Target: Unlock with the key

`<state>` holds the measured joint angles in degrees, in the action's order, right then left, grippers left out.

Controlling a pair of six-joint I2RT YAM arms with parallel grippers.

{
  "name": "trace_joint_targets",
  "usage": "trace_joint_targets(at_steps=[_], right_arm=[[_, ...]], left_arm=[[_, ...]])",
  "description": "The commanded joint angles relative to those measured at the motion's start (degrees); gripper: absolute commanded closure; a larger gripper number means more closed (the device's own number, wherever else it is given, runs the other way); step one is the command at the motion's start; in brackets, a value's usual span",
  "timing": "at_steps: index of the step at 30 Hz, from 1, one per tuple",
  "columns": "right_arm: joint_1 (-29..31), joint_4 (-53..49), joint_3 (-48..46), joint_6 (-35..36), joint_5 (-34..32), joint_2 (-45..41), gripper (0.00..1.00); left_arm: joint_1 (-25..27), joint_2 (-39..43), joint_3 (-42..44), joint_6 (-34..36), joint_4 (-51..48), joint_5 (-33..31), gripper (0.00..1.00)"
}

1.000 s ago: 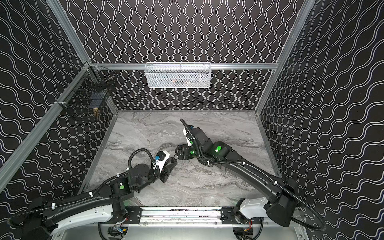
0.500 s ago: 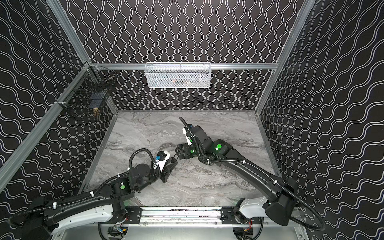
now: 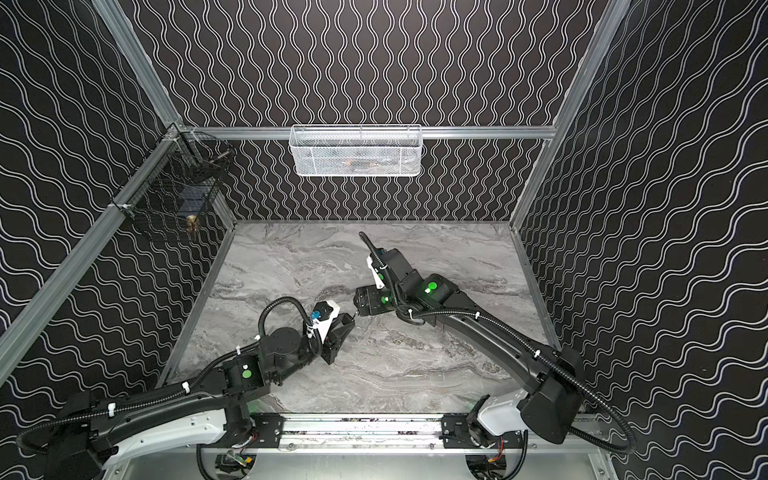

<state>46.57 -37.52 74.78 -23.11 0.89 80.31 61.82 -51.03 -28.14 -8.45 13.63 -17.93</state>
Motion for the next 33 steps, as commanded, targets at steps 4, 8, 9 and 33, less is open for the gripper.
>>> trace_joint_targets(at_steps=[4,8,9,33], right_arm=[[-0.34,-0.63,-1.71,2.62,5.22,-1.78,0.17],[-0.34,-0.44,-3.45,3.24,4.32,-3.78,0.17],[-0.34,-0.92,-3.5,3.16,3.25,-4.08,0.17],[-14.4,3.27,-20.42,-5.5,-2.55,-16.83,0.13]], left_arm=[[-0.04,0.49,0.19,1.32,3.0,-1.74,1.0],[-0.04,0.05,0.02,1.42,3.51,-1.35,1.0],[-0.04,-0.04,0.02,1.5,3.54,-1.24,1.0],[0.05,-24.15,-25.29,-27.36,-27.93,-9.48,1.0]])
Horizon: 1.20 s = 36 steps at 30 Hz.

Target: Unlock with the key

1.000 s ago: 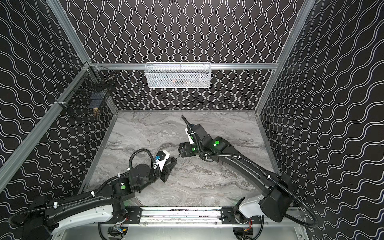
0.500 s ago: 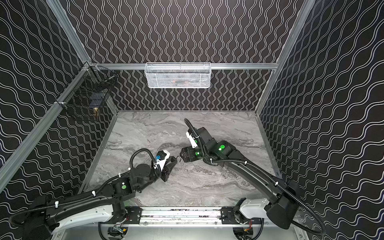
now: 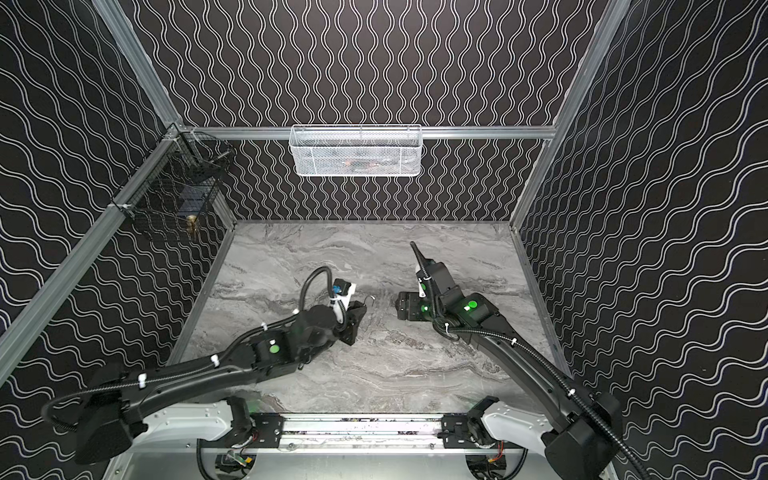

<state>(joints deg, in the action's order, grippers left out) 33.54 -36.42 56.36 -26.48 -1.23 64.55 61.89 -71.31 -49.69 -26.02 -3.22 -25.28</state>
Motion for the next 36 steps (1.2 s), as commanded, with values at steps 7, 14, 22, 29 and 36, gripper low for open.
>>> trace_joint_targets(at_steps=[7,14,22,29,36], right_arm=[[-7.09,5.21,-8.33,-3.27,2.22,-3.75,0.13],[-11.62,8.05,-12.98,-3.18,5.56,-4.67,0.13],[-14.18,9.71,-15.18,-2.4,8.31,-4.35,0.13],[-14.91,10.1,-15.48,-2.21,9.06,-4.05,0.13],[-15.25,10.5,-15.75,-2.27,9.98,-3.36,0.13]], left_arm=[[0.04,-16.62,-11.33,-20.84,-18.33,-0.33,1.0],[0.07,-25.39,-14.69,-25.6,-19.03,0.58,1.0],[0.07,-32.01,-18.06,-26.45,-21.92,0.58,1.0],[0.02,-35.7,-19.6,-27.62,-23.67,0.27,1.0],[0.05,-38.59,-20.19,-28.42,-24.33,0.84,0.96]])
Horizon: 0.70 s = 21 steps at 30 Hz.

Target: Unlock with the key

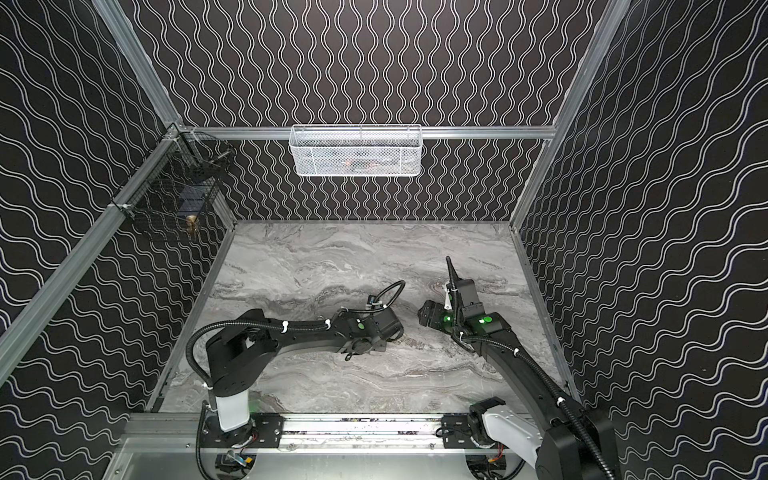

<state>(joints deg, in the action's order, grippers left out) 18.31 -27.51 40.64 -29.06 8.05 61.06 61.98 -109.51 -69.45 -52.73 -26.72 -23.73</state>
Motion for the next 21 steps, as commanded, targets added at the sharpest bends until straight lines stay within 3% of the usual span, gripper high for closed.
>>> trace_joint_targets(at_steps=[1,5,10,21], right_arm=[[-0.02,1.71,-0.12,0.31,0.82,0.2,0.13],[-0.11,1.95,-0.21,0.27,1.1,0.38,0.13],[-0.29,2.03,-0.11,0.36,1.26,0.49,0.13],[-0.44,2.02,0.44,0.43,1.79,-0.18,0.13]], left_arm=[[-0.01,-0.68,-0.35,-1.78,-0.72,-0.5,0.93],[-0.08,-1.27,0.3,-2.44,-0.13,0.09,0.88],[-0.02,-1.4,0.87,-2.43,0.09,0.41,0.64],[-0.06,0.97,2.82,-3.42,2.14,2.02,0.42]])
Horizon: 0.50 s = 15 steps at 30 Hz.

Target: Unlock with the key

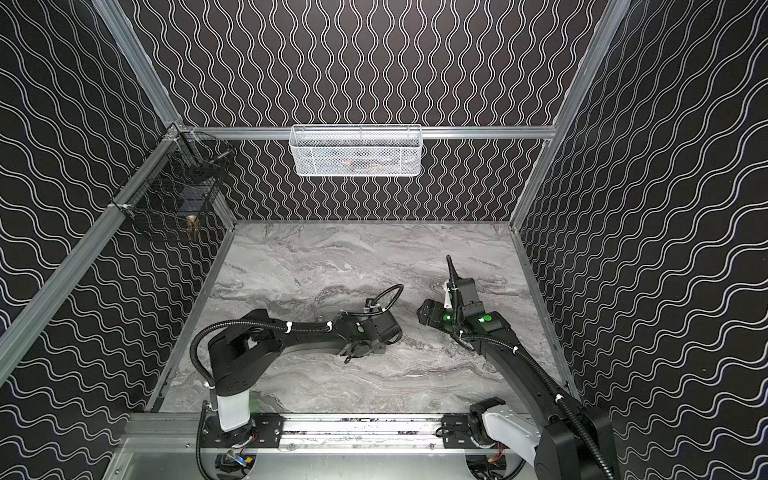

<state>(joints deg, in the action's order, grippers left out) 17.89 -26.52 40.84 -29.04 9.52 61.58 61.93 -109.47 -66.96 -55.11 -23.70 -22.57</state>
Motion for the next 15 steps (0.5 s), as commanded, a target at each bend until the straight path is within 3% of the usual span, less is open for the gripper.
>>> trace_joint_targets(at_steps=[1,7,13,15], right_arm=[[-0.04,1.04,0.08,0.43,0.16,-1.08,0.13],[-0.44,0.6,0.28,0.78,-0.21,-1.84,0.13],[-0.66,0.86,0.38,0.54,0.36,-2.42,0.13],[-0.71,0.88,0.38,0.39,0.5,-2.43,0.13]], left_arm=[[-0.02,1.28,0.65,-1.12,-0.45,1.1,0.39],[-0.06,3.33,1.44,-1.0,1.33,2.47,0.23],[-0.06,3.83,1.97,-0.99,2.39,3.96,0.2],[-0.06,4.04,2.35,-0.99,3.14,5.16,0.14]])
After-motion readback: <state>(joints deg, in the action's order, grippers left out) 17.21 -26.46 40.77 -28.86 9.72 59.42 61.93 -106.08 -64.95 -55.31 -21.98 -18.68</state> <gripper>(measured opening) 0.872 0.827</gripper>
